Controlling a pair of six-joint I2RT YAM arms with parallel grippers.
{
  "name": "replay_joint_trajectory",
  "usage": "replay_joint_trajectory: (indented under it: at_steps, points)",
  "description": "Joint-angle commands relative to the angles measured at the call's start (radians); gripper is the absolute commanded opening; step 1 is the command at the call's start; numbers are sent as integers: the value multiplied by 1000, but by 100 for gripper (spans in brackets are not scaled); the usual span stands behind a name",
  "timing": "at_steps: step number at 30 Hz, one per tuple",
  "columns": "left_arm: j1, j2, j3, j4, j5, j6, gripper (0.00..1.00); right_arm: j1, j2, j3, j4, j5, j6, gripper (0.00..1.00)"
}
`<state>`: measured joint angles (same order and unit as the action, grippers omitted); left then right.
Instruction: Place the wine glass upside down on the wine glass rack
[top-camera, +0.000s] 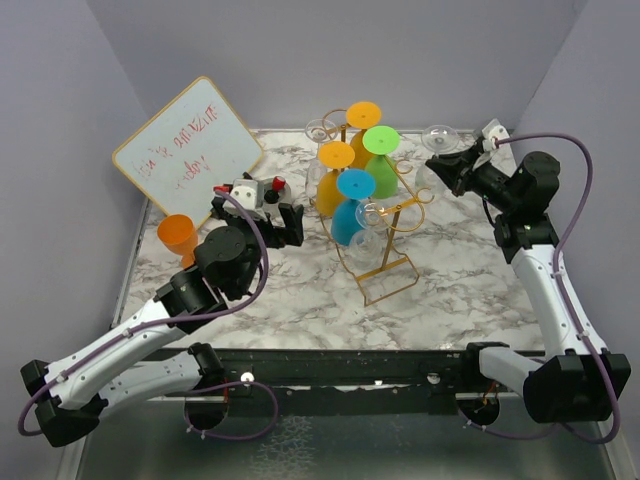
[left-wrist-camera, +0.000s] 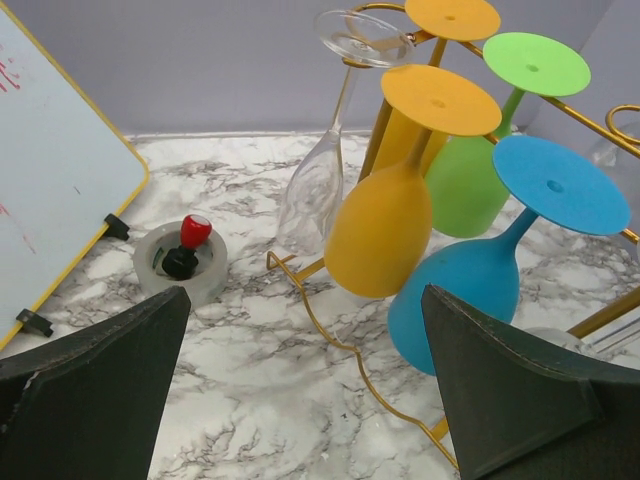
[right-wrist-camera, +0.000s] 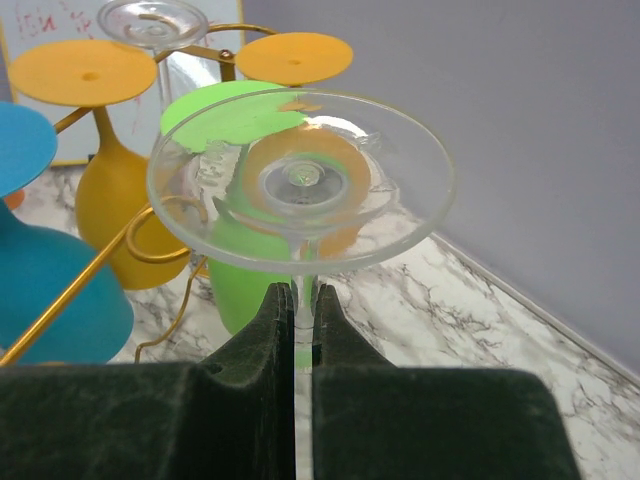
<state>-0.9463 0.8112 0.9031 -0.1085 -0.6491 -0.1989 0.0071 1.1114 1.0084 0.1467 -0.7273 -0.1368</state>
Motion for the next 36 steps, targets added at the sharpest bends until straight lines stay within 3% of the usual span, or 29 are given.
replay_joint_trajectory:
  at_steps: [1,36]
  points:
    - [1,25,40,-24,-52,7,99,-1,18,8,24,-138,-51,1]
    - [3,60,45,-44,-33,-42,99,99,106,-43,177,-182,-84,1]
